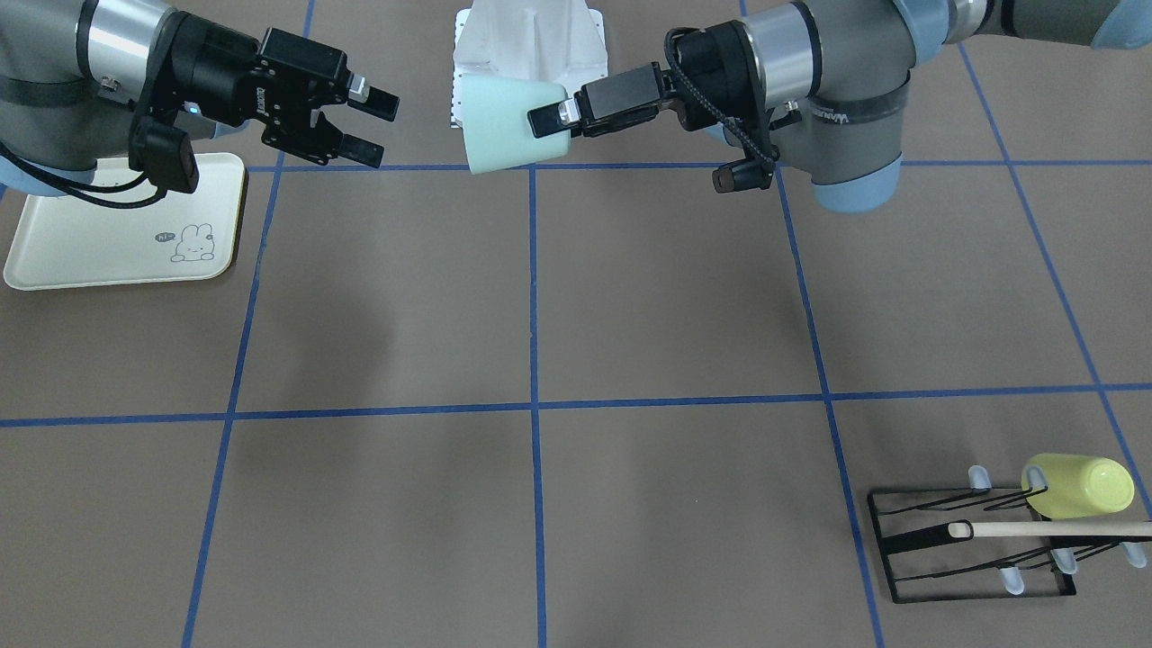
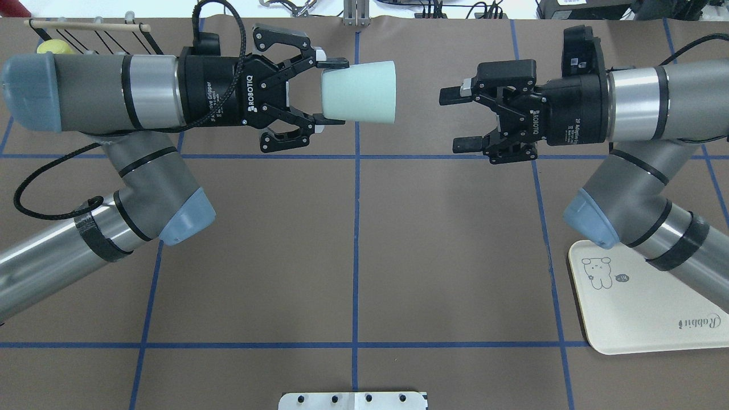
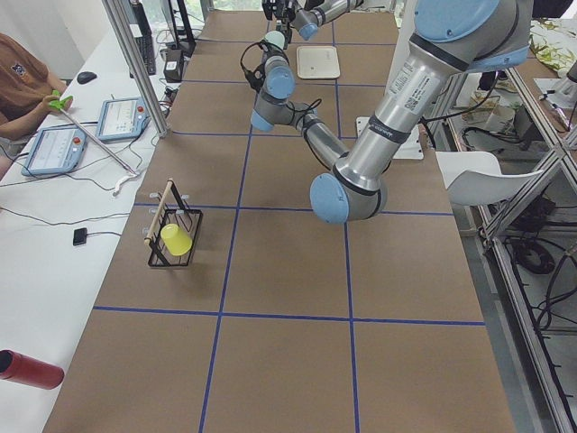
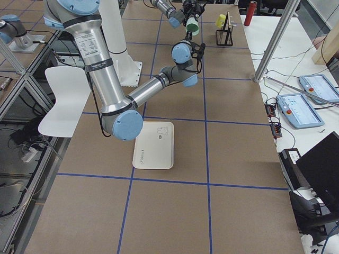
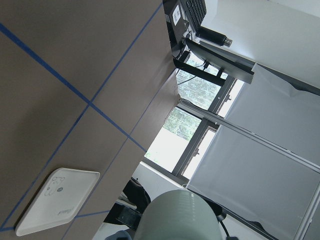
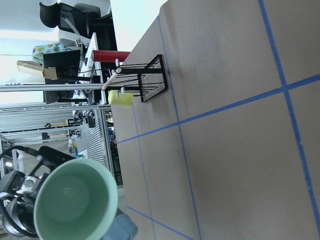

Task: Left arm grabs green cup and hands to right arm on tray

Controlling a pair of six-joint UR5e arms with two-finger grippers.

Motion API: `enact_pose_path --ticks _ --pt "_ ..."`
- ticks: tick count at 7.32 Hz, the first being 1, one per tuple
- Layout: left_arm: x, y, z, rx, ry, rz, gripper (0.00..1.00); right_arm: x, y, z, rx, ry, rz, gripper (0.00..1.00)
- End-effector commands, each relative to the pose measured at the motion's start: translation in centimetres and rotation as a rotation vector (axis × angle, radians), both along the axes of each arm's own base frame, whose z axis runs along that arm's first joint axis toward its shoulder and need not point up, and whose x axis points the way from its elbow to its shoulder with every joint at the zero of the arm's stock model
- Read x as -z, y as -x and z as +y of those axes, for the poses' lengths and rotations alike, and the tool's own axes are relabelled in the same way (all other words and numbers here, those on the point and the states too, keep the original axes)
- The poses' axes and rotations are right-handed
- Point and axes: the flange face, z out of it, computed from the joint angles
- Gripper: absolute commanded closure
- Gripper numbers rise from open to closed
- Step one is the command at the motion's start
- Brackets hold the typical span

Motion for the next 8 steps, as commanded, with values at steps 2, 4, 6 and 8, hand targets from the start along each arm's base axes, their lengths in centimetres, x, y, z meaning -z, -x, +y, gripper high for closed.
enact_pose_path --ticks 2,4,6,8 --pt "1.5 0.0 2.5 -0.067 0.022 0.094 1.00 -0.6 2.6 1.4 0.002 0.051 -0.141 0.06" --pt "1.6 -0.5 2.8 -0.071 0.027 0.096 1.00 -0.5 2.5 1.7 0.018 0.066 -0.172 0.06" --pt "1.7 -0.5 2.8 -0.072 0.027 0.096 1.00 -0.4 2.4 2.2 0.038 0.067 -0.196 0.06" --pt "2.3 -0.9 2.8 -0.058 0.040 0.111 1.00 -0.5 2.7 3.0 0.055 0.047 -0.219 0.06"
